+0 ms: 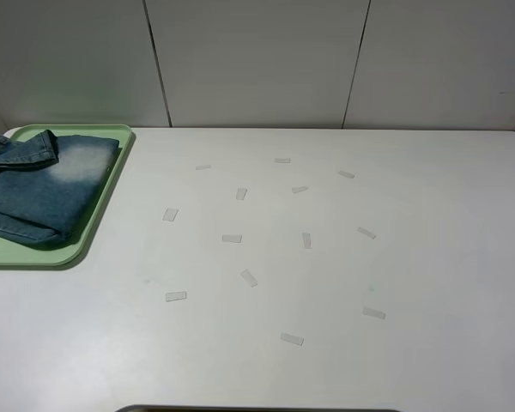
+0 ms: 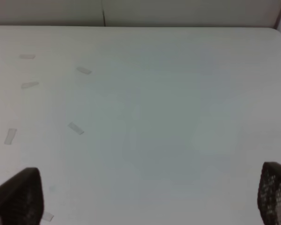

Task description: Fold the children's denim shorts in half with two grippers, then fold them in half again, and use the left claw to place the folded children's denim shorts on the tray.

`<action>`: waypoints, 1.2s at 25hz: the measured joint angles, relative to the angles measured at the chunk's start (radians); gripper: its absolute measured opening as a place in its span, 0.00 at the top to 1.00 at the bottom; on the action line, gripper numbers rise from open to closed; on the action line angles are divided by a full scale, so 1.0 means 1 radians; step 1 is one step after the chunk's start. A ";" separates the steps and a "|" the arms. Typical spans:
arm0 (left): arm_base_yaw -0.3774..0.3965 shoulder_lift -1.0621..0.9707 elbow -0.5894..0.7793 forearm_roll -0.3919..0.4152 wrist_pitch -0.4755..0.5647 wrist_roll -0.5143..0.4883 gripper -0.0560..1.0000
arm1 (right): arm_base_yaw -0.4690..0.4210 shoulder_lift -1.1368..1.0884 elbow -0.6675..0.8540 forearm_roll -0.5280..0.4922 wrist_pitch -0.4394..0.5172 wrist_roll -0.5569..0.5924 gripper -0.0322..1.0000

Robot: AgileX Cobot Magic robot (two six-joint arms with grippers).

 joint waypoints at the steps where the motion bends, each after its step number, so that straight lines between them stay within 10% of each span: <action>1: 0.000 -0.037 0.004 -0.036 0.056 0.027 0.01 | 0.000 0.000 0.000 0.000 0.000 0.000 0.30; 11: 0.000 -0.151 0.006 -0.378 0.305 0.243 0.02 | 0.000 0.000 0.000 0.000 0.000 0.000 0.30; 30: -0.009 -0.152 0.011 -0.528 0.454 0.456 0.06 | 0.000 0.000 0.000 0.000 0.000 0.000 0.30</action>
